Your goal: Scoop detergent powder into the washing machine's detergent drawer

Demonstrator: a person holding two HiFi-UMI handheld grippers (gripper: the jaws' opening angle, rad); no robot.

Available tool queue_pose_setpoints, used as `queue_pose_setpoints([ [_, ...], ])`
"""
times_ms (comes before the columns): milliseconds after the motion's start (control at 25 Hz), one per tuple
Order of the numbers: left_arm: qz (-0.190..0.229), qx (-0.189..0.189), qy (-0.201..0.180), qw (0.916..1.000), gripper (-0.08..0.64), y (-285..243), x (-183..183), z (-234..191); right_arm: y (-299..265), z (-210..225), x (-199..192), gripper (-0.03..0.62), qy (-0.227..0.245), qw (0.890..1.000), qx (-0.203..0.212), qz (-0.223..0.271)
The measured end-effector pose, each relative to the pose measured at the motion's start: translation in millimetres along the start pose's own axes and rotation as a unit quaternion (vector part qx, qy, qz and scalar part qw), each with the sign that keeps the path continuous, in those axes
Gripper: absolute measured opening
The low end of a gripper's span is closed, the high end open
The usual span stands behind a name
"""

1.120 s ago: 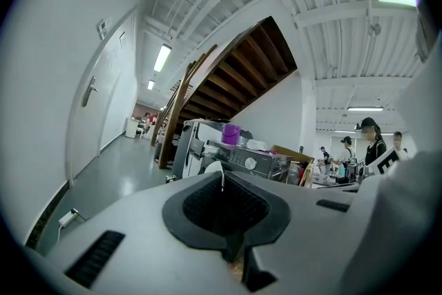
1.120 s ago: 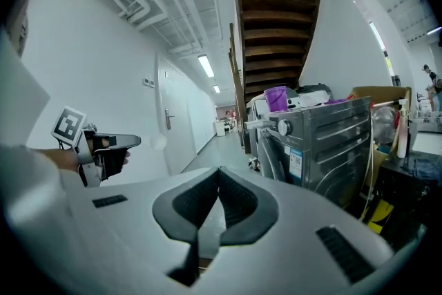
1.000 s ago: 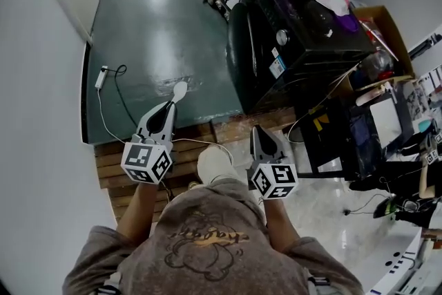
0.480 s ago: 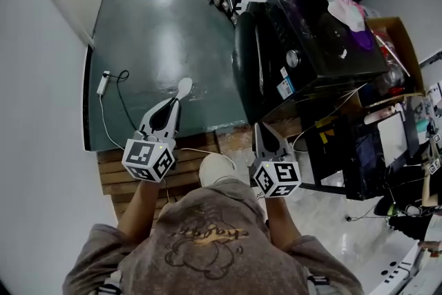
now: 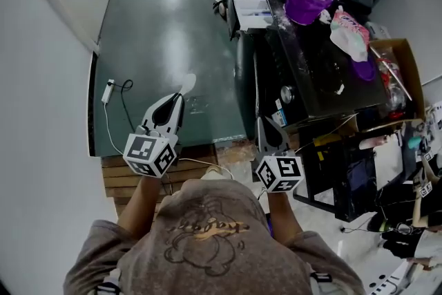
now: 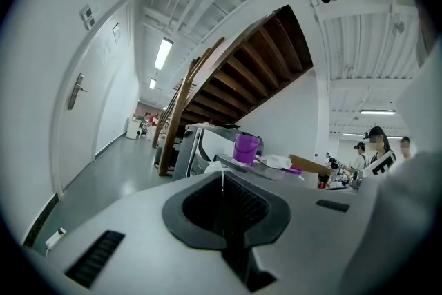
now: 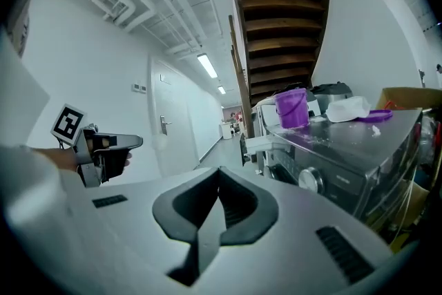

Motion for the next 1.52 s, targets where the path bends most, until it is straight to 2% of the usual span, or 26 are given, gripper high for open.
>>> queue_pose_setpoints([
  [280,0.013,0.012,0.007,0.9998,0.023,-19.6,35.9,-5.1,-23.4,18.5,30.5,0.002,-0.003,1.000,0.018,-0.001],
  [560,0.010,0.012,0.003,0.9999,0.023,-33.5,46.4,-21.5,-48.9,16.1,36.8,0.002,-0.008,1.000,0.021,-0.006],
  [840,-0.003,-0.003,0.010,0.9999,0.023,-73.4,63.6,-51.3,-94.1,18.4,52.1,0.002,-0.014,1.000,0.014,-0.014],
  [1040,-0.007,-0.018,0.011,0.9997,0.023,-124.7,82.6,-78.9,-136.1,29.8,72.9,0.002,-0.015,1.000,0.005,-0.017],
  [1240,-0.015,-0.049,0.014,0.9986,0.023,-190.3,114.0,-107.6,-183.6,42.9,110.1,0.002,-0.020,1.000,-0.011,-0.011],
  [1520,-0.037,-0.108,-0.008,0.9935,0.023,-272.1,180.4,-140.0,-233.3,63.0,176.6,0.002,-0.046,0.997,-0.066,0.000],
])
Point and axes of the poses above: the fingertips, and each gripper's own axes: y backward along the fingers, z to its right, x out of its top, the point moved 6 cm from there along y, backward along the fingers, and after that the axes turned 13 degrees about -z, right-handed, at the moved point
